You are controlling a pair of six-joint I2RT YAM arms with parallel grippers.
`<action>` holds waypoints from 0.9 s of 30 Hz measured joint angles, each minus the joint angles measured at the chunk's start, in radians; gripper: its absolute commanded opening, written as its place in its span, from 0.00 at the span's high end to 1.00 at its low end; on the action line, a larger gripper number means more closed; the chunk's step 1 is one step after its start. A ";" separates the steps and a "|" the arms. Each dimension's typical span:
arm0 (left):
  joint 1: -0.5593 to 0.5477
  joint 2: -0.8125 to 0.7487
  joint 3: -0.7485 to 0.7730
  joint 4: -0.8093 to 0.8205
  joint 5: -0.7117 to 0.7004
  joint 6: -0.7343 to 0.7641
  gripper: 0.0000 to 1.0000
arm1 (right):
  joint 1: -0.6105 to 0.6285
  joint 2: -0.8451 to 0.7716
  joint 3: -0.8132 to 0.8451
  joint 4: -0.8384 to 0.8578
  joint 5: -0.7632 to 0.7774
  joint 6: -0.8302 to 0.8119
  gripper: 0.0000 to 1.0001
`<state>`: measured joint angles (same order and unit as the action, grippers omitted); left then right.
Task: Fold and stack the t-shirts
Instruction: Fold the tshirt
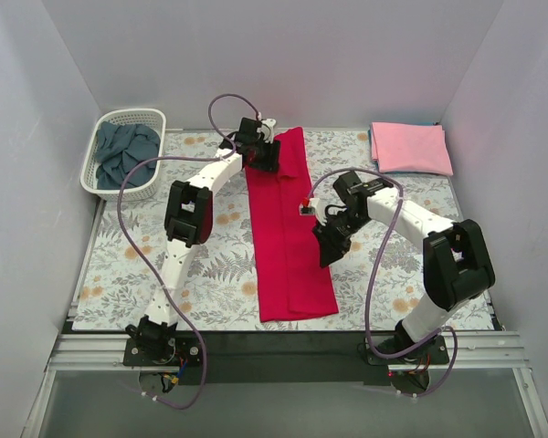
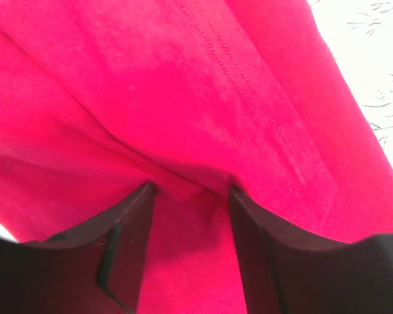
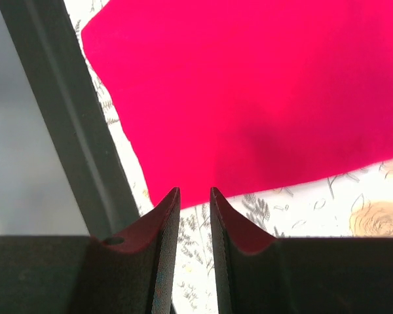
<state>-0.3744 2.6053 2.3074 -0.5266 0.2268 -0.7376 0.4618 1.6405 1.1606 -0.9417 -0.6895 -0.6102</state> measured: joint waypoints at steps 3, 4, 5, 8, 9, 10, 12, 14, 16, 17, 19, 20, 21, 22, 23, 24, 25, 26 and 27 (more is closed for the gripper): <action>-0.008 -0.036 -0.069 0.052 -0.010 0.006 0.46 | 0.036 0.005 -0.010 0.051 0.007 0.024 0.69; -0.004 -0.056 -0.096 0.062 -0.010 0.005 0.45 | 0.056 0.007 -0.018 0.074 0.010 0.033 0.70; 0.003 -0.078 -0.119 0.065 -0.010 0.005 0.45 | 0.079 0.014 -0.026 0.098 0.013 0.042 0.71; 0.027 -0.170 -0.200 0.078 -0.010 0.005 0.45 | 0.145 0.054 -0.056 0.164 0.019 0.072 0.71; 0.032 -0.208 -0.226 0.082 -0.010 0.005 0.44 | 0.167 0.070 -0.070 0.188 0.022 0.085 0.71; 0.040 -0.251 -0.255 0.091 -0.009 0.005 0.45 | 0.182 0.082 -0.082 0.206 0.024 0.093 0.71; 0.053 -0.351 -0.331 0.102 -0.005 0.002 0.45 | 0.216 0.106 -0.108 0.239 0.028 0.118 0.72; 0.060 -0.432 -0.388 0.114 0.001 -0.003 0.45 | 0.240 0.133 -0.119 0.266 0.023 0.140 0.73; 0.061 -0.506 -0.439 0.119 0.013 -0.014 0.45 | 0.254 0.163 -0.118 0.293 0.015 0.159 0.73; 0.061 -0.534 -0.461 0.126 0.021 -0.023 0.45 | 0.261 0.174 -0.116 0.298 0.003 0.168 0.73; 0.061 -0.580 -0.509 0.138 0.038 -0.039 0.46 | 0.271 0.187 -0.108 0.308 -0.017 0.186 0.73; 0.061 -0.595 -0.534 0.143 0.047 -0.049 0.46 | 0.279 0.193 -0.103 0.314 -0.024 0.190 0.73; 0.061 -0.607 -0.558 0.146 0.053 -0.057 0.47 | 0.293 0.200 -0.097 0.320 -0.030 0.195 0.72; 0.061 -0.614 -0.581 0.145 0.062 -0.069 0.47 | 0.309 0.208 -0.089 0.325 -0.037 0.199 0.72; 0.061 -0.616 -0.598 0.144 0.070 -0.077 0.48 | 0.326 0.216 -0.080 0.330 -0.045 0.203 0.71; 0.061 -0.616 -0.625 0.145 0.080 -0.091 0.49 | 0.340 0.224 -0.071 0.335 -0.051 0.207 0.70; 0.061 -0.617 -0.644 0.142 0.088 -0.096 0.49 | 0.349 0.229 -0.062 0.338 -0.056 0.208 0.69; 0.063 -0.617 -0.667 0.137 0.097 -0.106 0.49 | 0.357 0.231 -0.055 0.338 -0.062 0.207 0.68; 0.064 -0.617 -0.690 0.134 0.105 -0.116 0.49 | 0.359 0.230 -0.047 0.334 -0.069 0.206 0.66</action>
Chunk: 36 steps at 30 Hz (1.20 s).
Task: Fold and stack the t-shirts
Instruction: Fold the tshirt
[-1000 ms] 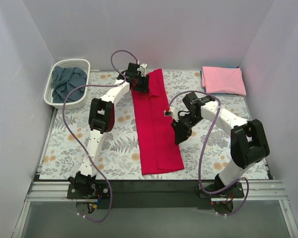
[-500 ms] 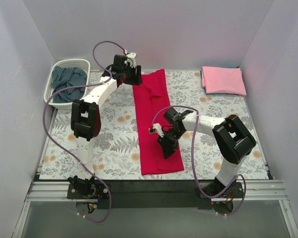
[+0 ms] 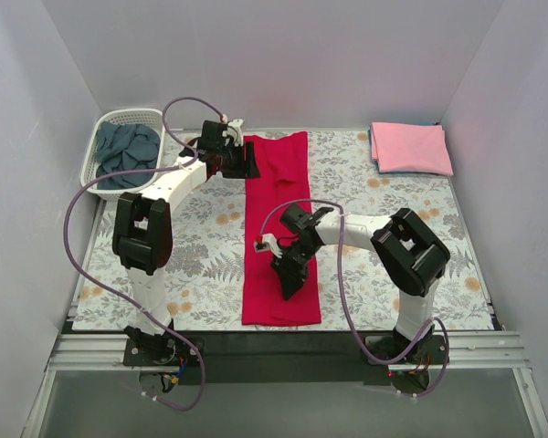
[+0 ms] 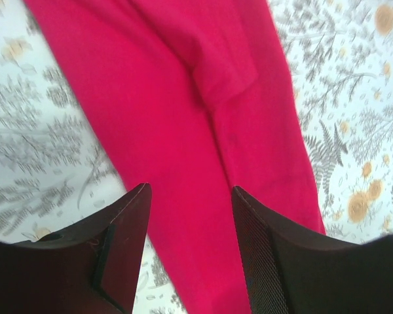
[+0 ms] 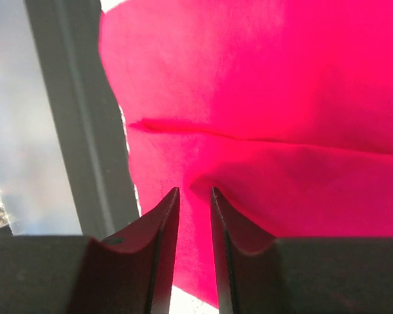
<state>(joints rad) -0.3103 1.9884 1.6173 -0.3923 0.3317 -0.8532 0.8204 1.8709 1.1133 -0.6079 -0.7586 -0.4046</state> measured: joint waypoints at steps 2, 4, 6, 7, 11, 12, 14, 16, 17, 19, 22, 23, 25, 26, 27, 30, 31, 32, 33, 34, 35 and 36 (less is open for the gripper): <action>0.004 0.000 -0.037 -0.006 0.018 -0.017 0.51 | -0.019 -0.005 0.023 -0.019 -0.020 -0.006 0.66; 0.010 -0.001 -0.066 -0.006 0.044 -0.037 0.54 | -0.071 -0.029 0.053 -0.039 -0.036 -0.009 0.64; 0.015 -0.002 -0.090 0.002 0.071 -0.061 0.56 | -0.140 -0.061 0.099 -0.053 -0.045 -0.009 0.64; 0.015 -0.002 -0.101 0.008 0.084 -0.074 0.57 | -0.176 -0.070 0.136 -0.058 -0.047 -0.005 0.65; 0.021 0.002 -0.134 0.036 0.141 -0.130 0.61 | -0.295 -0.040 0.331 -0.053 -0.026 0.034 0.73; 0.021 0.005 -0.136 0.041 0.152 -0.141 0.62 | -0.316 -0.014 0.386 -0.044 -0.020 0.047 0.78; 0.021 0.017 -0.136 0.056 0.168 -0.156 0.63 | -0.344 0.058 0.484 -0.018 -0.001 0.087 0.80; 0.021 0.034 -0.136 0.069 0.181 -0.166 0.65 | -0.358 0.124 0.532 0.017 0.014 0.123 0.82; 0.021 0.043 -0.137 0.074 0.185 -0.171 0.65 | -0.366 0.163 0.550 0.030 0.021 0.145 0.82; 0.022 0.061 -0.139 0.082 0.196 -0.179 0.65 | -0.381 0.246 0.589 0.045 0.031 0.179 0.83; 0.022 0.088 -0.139 0.090 0.210 -0.185 0.65 | -0.399 0.356 0.632 0.065 0.048 0.225 0.83; 0.023 0.100 -0.139 0.094 0.216 -0.188 0.65 | -0.406 0.384 0.641 0.073 0.053 0.239 0.83; 0.026 0.127 -0.139 0.101 0.221 -0.193 0.64 | -0.414 0.423 0.653 0.084 0.056 0.259 0.84; 0.028 0.140 -0.139 0.105 0.224 -0.196 0.64 | -0.421 0.438 0.659 0.090 0.057 0.269 0.84; 0.032 0.154 -0.139 0.108 0.227 -0.200 0.65 | -0.425 0.449 0.665 0.094 0.056 0.277 0.84; 0.051 0.198 -0.124 0.119 0.265 -0.222 0.65 | -0.438 0.481 0.705 0.104 0.045 0.299 0.85; 0.060 0.209 -0.113 0.121 0.280 -0.227 0.65 | -0.441 0.494 0.722 0.112 0.041 0.303 0.85; 0.067 0.219 -0.101 0.124 0.291 -0.232 0.65 | -0.443 0.507 0.739 0.116 0.036 0.307 0.85; 0.074 0.233 -0.086 0.126 0.303 -0.234 0.65 | -0.446 0.518 0.755 0.120 0.030 0.312 0.86; 0.081 0.249 -0.069 0.131 0.318 -0.237 0.65 | -0.448 0.528 0.770 0.122 0.026 0.315 0.86; 0.087 0.265 -0.051 0.135 0.334 -0.237 0.65 | -0.452 0.541 0.789 0.124 0.025 0.318 0.86; 0.092 0.278 -0.037 0.140 0.345 -0.236 0.65 | -0.454 0.555 0.809 0.129 0.022 0.320 0.86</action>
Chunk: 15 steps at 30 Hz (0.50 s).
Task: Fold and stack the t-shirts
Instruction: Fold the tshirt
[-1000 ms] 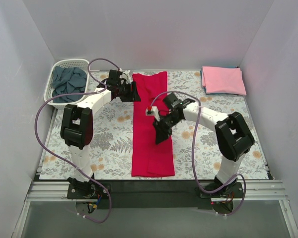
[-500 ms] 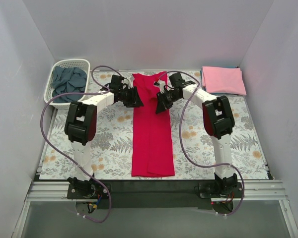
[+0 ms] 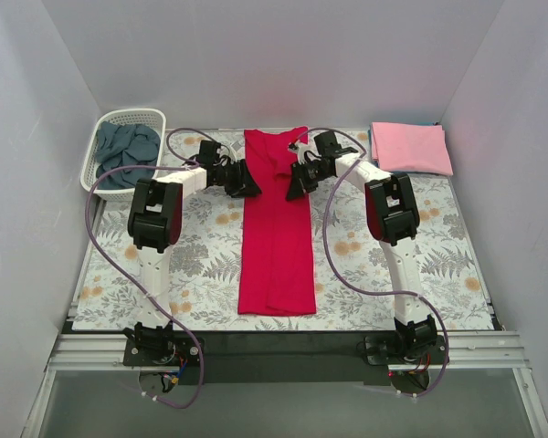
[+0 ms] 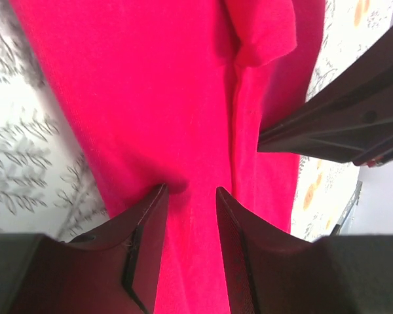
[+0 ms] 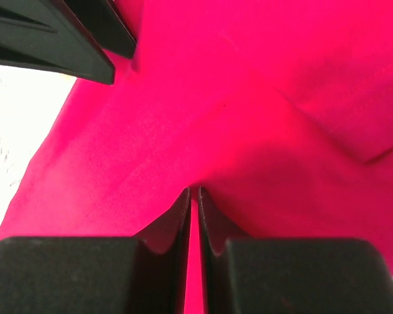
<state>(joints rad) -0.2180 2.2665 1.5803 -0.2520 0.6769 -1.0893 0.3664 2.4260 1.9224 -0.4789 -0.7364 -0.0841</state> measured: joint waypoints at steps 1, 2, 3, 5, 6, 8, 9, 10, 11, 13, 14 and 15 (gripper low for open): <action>0.003 0.009 0.011 0.003 0.007 0.000 0.64 | -0.002 0.013 0.018 0.005 -0.005 0.002 0.86; 0.006 0.017 0.022 0.006 0.012 0.001 0.64 | -0.004 0.026 0.037 0.006 -0.011 0.005 0.86; 0.008 0.026 0.032 0.008 0.016 0.003 0.64 | -0.006 0.038 0.059 0.007 -0.013 0.007 0.86; 0.010 0.046 0.060 0.014 0.025 0.005 0.63 | -0.010 0.064 0.100 0.010 -0.011 0.011 0.85; 0.012 0.057 0.078 0.016 0.029 0.006 0.63 | -0.013 0.076 0.121 0.012 -0.011 0.012 0.85; 0.013 0.075 0.105 0.019 0.031 0.008 0.62 | -0.019 0.094 0.151 0.019 -0.011 0.019 0.81; 0.013 0.083 0.119 0.017 0.031 0.010 0.60 | -0.021 0.098 0.159 0.021 -0.010 0.023 0.79; 0.014 0.088 0.131 0.017 0.032 0.010 0.58 | -0.025 0.098 0.161 0.025 -0.009 0.026 0.78; 0.014 0.091 0.140 0.016 0.030 0.013 0.53 | -0.027 0.098 0.161 0.029 -0.008 0.028 0.77; 0.014 0.093 0.153 0.009 0.032 0.021 0.47 | -0.030 0.097 0.160 0.034 -0.011 0.032 0.70; 0.014 0.092 0.159 0.005 0.033 0.027 0.45 | -0.031 0.087 0.150 0.035 -0.014 0.034 0.61; 0.013 0.089 0.160 0.001 0.035 0.035 0.41 | -0.031 0.071 0.133 0.034 -0.013 0.037 0.55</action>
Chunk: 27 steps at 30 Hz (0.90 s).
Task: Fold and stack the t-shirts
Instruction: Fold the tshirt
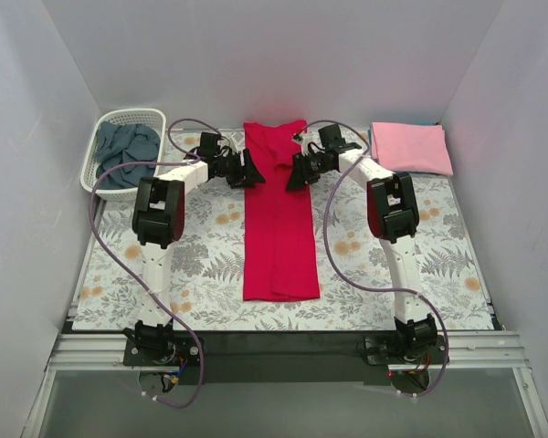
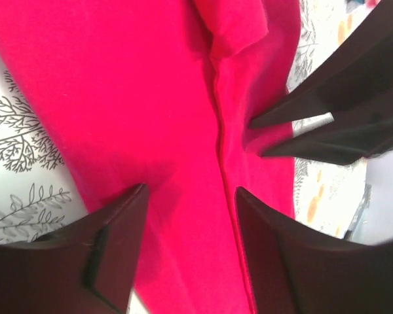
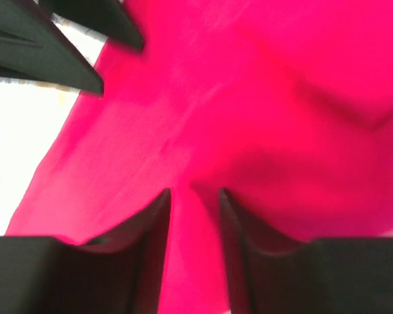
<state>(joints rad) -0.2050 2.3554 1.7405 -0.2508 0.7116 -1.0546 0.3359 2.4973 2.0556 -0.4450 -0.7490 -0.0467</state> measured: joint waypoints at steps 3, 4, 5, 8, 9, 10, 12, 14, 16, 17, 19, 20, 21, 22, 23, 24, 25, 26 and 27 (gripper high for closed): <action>0.000 -0.046 -0.021 -0.022 -0.014 0.039 0.34 | 0.002 -0.097 -0.090 -0.013 0.016 -0.010 0.36; 0.001 -0.078 -0.045 -0.028 -0.023 0.056 0.33 | 0.006 -0.147 -0.124 -0.021 0.026 -0.027 0.32; 0.003 -0.122 -0.076 -0.033 -0.034 0.076 0.31 | 0.007 -0.205 -0.151 -0.033 0.040 -0.043 0.28; 0.007 -0.310 -0.208 -0.026 -0.071 0.130 0.21 | 0.020 -0.412 -0.217 -0.056 0.114 -0.143 0.24; 0.009 -0.392 -0.252 -0.027 -0.082 0.149 0.20 | 0.027 -0.490 -0.235 -0.062 0.143 -0.180 0.20; 0.012 -0.476 -0.289 -0.021 -0.089 0.171 0.19 | 0.036 -0.578 -0.256 -0.055 0.178 -0.228 0.17; 0.017 -0.650 -0.358 0.013 -0.101 0.224 0.15 | 0.047 -0.717 -0.304 -0.049 0.221 -0.302 0.02; 0.019 -0.812 -0.427 0.061 -0.100 0.304 0.10 | 0.060 -0.851 -0.363 -0.042 0.256 -0.403 0.02; 0.017 -0.958 -0.515 0.098 -0.079 0.393 0.09 | 0.066 -0.966 -0.450 -0.030 0.281 -0.497 0.01; 0.014 -1.012 -0.553 0.093 -0.054 0.445 0.09 | 0.066 -1.009 -0.497 -0.030 0.293 -0.540 0.02; 0.000 -1.091 -0.630 0.078 -0.020 0.550 0.09 | 0.066 -1.083 -0.612 -0.037 0.308 -0.620 0.02; -0.007 -1.117 -0.675 0.062 -0.009 0.594 0.10 | 0.068 -1.102 -0.656 -0.048 0.309 -0.647 0.02; -0.015 -1.143 -0.727 0.044 0.006 0.644 0.13 | 0.074 -1.125 -0.716 -0.061 0.312 -0.678 0.02; -0.021 -1.169 -0.782 0.016 0.017 0.689 0.14 | 0.084 -1.148 -0.773 -0.083 0.320 -0.700 0.02; -0.025 -1.196 -0.838 -0.017 0.026 0.735 0.14 | 0.105 -1.170 -0.830 -0.100 0.333 -0.721 0.01; -0.029 -1.226 -0.895 -0.050 0.038 0.779 0.16 | 0.138 -1.195 -0.887 -0.114 0.347 -0.737 0.02; -0.034 -1.264 -0.953 -0.075 0.049 0.825 0.17 | 0.182 -1.228 -0.949 -0.117 0.365 -0.747 0.02; -0.042 -1.310 -1.012 -0.106 0.056 0.872 0.19 | 0.235 -1.264 -1.011 -0.121 0.380 -0.756 0.06; -0.059 -1.366 -1.069 -0.134 0.065 0.916 0.25 | 0.293 -1.301 -1.064 -0.129 0.396 -0.766 0.10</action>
<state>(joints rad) -0.2642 0.9890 0.6720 -0.3851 0.7765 -0.1387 0.6289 1.1965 0.9913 -0.5739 -0.3534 -0.8127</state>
